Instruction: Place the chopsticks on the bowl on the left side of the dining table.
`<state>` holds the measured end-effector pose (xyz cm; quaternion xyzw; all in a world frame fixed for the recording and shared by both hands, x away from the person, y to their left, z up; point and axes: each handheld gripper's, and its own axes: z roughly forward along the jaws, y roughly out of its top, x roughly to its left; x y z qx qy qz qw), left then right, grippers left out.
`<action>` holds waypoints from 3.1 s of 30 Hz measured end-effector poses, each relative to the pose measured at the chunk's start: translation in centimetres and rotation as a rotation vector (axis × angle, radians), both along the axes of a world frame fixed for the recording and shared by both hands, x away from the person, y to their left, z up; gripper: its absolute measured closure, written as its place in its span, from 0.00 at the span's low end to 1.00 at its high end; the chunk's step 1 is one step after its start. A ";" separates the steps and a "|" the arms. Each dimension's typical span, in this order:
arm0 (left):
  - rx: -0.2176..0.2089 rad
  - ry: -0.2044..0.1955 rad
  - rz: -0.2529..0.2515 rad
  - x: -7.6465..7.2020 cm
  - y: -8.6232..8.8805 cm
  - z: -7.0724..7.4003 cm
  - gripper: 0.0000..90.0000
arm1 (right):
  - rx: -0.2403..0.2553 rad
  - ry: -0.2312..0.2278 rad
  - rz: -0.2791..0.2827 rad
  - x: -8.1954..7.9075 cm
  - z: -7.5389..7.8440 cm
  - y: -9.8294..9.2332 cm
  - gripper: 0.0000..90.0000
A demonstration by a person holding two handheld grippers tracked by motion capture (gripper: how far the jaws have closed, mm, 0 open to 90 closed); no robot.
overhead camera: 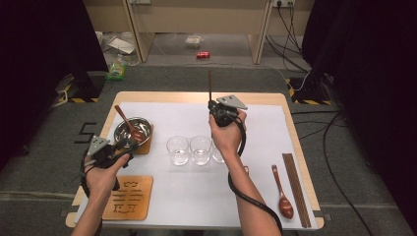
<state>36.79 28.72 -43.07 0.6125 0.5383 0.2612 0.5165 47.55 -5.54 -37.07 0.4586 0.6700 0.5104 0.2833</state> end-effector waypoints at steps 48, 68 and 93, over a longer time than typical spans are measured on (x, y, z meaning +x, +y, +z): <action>0.022 -0.133 -0.365 13.1 -16.3 9.9 0.75 | 0.010 -0.026 0.083 -0.4 -0.5 2.2 0.94; 0.023 -0.199 -0.292 12.8 -14.3 10.7 0.93 | -0.010 -0.039 0.107 -2.0 0.4 0.4 0.76; 0.028 -0.232 -0.192 10.8 -8.3 11.2 0.93 | -0.046 0.059 0.020 -3.4 -2.5 -7.0 0.71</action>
